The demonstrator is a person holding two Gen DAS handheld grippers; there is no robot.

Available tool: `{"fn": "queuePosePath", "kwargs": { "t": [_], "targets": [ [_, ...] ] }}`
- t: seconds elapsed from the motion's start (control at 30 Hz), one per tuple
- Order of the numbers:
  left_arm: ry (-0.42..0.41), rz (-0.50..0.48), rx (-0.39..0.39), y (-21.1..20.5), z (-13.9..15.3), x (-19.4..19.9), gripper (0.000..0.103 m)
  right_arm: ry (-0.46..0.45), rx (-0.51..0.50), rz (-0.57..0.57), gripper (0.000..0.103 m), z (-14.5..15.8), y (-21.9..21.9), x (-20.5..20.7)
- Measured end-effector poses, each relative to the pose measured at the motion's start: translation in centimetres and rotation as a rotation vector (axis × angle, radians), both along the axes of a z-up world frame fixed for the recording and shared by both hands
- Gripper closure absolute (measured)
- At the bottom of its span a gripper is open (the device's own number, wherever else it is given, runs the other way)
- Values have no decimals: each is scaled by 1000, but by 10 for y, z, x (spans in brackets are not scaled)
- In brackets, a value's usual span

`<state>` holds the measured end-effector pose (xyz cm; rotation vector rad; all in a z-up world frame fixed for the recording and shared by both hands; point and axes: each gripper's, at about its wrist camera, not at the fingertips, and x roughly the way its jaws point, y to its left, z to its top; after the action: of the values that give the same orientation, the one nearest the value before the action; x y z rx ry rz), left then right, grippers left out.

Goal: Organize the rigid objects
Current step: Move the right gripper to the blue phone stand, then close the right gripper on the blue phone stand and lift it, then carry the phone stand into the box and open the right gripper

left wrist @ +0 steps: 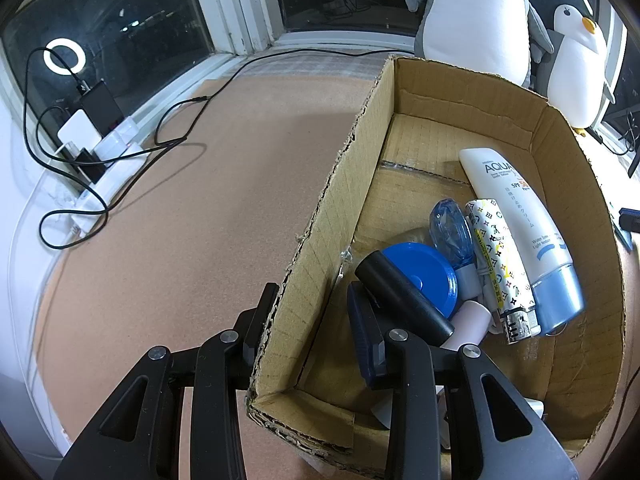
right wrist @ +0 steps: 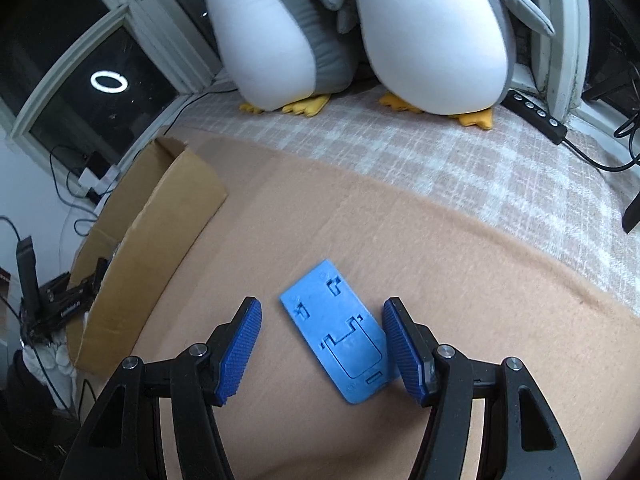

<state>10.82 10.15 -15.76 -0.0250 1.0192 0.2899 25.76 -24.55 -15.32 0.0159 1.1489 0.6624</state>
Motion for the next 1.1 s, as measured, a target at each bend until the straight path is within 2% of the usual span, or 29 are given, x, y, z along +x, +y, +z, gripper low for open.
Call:
{"fn": "queuePosePath", "kwargs": {
  "t": [0.13,0.2,0.23,0.27,0.3,0.73,0.9,1.1],
  "targets": [
    [0,0,0,0,0,0,71,-108,-152,11,46,0,21,-20],
    [0,0,-1,0,0,0,71,-185,-270,32,51,-2,36,-31],
    [0,0,-1,0,0,0,71,-211,-300,35,57,-3,41,-34],
    [0,0,0,0,0,0,71,-204,-288,33,66,-2,42,-35],
    [0,0,1,0,0,0,71,-196,-280,22,68,-1,42,-34],
    [-2,0,-1,0,0,1,71,-197,-252,-59,70,2,40,-43],
    [-1,1,-2,1,0,1,71,-223,-196,-71,70,23,50,-53],
    [-2,-1,-3,0,0,1,71,-265,-102,-27,70,62,86,-68]
  ]
}}
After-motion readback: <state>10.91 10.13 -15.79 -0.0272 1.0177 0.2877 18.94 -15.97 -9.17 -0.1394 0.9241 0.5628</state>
